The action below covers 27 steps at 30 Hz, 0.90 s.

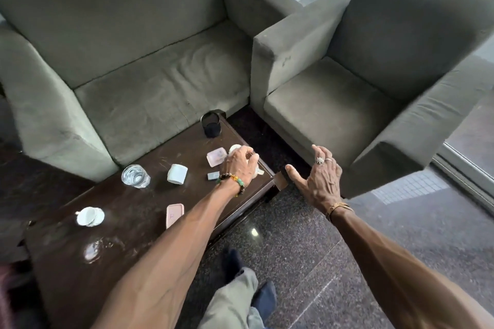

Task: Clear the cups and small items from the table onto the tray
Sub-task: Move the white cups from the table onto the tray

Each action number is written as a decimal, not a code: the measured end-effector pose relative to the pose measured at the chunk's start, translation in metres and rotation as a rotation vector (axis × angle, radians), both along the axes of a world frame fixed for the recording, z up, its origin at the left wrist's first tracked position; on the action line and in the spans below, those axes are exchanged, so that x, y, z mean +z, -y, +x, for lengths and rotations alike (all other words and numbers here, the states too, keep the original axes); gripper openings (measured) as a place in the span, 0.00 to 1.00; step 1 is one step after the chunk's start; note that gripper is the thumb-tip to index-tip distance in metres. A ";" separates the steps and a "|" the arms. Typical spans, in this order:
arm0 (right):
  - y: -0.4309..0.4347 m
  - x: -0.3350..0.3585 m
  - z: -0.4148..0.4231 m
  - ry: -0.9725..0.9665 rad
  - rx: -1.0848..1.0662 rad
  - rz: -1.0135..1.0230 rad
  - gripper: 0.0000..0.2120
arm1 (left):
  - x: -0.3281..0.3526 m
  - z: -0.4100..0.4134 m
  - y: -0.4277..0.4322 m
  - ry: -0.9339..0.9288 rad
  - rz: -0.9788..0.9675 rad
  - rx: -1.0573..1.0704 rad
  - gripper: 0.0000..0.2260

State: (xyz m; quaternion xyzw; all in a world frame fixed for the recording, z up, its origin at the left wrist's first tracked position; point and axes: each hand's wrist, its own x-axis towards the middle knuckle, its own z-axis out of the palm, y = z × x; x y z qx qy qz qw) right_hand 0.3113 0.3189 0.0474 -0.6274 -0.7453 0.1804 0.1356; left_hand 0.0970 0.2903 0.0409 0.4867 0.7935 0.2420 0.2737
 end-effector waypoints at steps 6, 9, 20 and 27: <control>-0.036 -0.007 -0.042 0.012 0.118 0.002 0.42 | -0.011 -0.042 -0.029 0.010 -0.035 0.126 0.13; -0.060 -0.009 -0.064 -0.023 0.108 -0.017 0.41 | -0.016 -0.058 -0.045 0.045 -0.023 0.167 0.13; -0.116 -0.070 -0.117 0.005 0.256 -0.162 0.36 | -0.076 -0.092 -0.059 0.112 -0.099 0.381 0.13; -0.139 -0.153 -0.134 0.030 0.388 -0.306 0.30 | -0.165 -0.064 -0.057 0.363 -0.147 0.626 0.13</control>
